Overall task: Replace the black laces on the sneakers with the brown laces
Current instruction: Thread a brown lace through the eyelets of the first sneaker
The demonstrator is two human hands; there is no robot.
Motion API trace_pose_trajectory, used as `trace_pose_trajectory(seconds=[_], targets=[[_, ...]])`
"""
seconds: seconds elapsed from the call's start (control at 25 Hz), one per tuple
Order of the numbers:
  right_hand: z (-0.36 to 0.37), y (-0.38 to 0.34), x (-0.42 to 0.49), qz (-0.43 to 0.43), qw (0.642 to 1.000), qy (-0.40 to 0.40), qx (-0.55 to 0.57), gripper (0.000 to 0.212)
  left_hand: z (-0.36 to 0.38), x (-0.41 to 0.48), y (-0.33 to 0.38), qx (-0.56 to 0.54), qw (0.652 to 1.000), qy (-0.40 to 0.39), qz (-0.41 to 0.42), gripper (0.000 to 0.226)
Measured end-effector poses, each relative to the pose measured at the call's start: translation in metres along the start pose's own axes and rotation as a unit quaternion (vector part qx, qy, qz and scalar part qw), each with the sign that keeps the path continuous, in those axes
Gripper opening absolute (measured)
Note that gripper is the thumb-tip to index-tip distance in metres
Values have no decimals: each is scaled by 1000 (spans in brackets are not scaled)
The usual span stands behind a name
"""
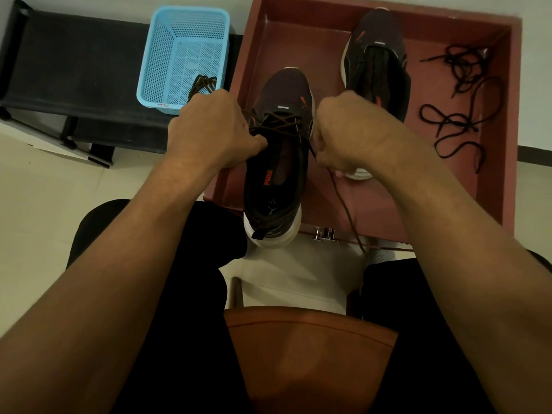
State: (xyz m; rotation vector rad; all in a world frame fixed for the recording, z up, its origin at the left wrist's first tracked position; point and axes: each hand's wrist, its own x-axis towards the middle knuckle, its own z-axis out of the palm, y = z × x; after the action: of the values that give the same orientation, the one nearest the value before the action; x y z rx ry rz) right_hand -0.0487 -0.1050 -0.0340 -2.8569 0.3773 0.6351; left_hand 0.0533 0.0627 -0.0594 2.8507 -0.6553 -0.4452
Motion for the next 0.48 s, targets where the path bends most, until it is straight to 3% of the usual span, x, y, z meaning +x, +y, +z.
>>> trace_pose_trajectory(seconds=[0.08, 0.16, 0.24, 0.36, 0.48], targets=[[2, -3, -4, -4, 995, -84, -49, 33, -1, -1, 1, 3, 1000, -3, -2, 57], [3, -4, -5, 5, 993, -107, -48, 36, -1, -1, 2, 4, 1000, 1, 0, 61], [3, -1, -2, 13, 998, -66, -1, 28, -1, 0, 1, 0, 1000, 1, 4, 53], [2, 4, 6, 13, 993, 77, 93, 11, 0, 2, -1, -4, 1000, 6, 10, 42], [0, 2, 7, -5, 989, 93, 114, 7, 1, 4, -2, -3, 1000, 10, 12, 43]])
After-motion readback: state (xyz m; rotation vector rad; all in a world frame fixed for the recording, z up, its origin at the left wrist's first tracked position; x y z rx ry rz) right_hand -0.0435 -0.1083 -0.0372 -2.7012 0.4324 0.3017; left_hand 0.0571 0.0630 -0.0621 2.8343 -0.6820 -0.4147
